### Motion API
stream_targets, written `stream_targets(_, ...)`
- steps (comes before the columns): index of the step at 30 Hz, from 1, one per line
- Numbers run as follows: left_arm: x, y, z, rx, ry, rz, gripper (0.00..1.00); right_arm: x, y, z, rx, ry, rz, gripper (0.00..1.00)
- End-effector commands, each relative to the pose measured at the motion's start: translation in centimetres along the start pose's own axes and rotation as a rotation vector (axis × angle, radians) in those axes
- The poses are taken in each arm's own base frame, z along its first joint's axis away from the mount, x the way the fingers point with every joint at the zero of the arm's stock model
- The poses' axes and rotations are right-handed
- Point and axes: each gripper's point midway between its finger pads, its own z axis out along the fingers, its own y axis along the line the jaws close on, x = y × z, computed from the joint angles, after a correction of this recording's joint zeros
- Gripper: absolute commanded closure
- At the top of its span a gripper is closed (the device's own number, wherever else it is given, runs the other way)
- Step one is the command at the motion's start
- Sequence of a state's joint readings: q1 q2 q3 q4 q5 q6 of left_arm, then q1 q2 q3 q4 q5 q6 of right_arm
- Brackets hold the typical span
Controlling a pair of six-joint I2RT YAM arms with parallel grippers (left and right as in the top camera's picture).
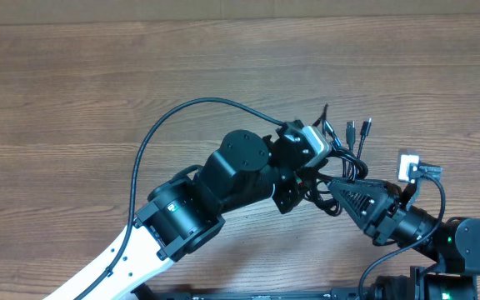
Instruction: Untangle cables
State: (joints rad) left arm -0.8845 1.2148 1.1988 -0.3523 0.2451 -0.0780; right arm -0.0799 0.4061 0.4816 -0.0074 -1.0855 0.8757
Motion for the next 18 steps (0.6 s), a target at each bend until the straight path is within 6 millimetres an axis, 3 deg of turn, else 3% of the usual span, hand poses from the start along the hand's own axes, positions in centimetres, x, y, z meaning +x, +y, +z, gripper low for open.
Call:
stream_targets(1,-1.6,1.1,-1.1,-0.089,-0.062,-0.129,0.96,0.3,0.7,-0.1,-0.028,0.027,-0.124,0.96)
stream_targets(5,-1.6,1.9,-1.2,-0.132,-0.075,-0.228,0.96,1.8,1.8,-0.2,-0.105,0.105,-0.279,0.96)
stream_targets(14,-1.9,3.7,-1.5,-0.227,-0.119,-0.385,0.96,2.5,2.3,-0.4,-0.142,0.138,-0.321,0.96)
stream_targets(18,-1.8,3.7,-1.5,-0.23,-0.115,-0.358,0.96,2.4,2.2,-0.4,-0.139,0.135,-0.32,0.68)
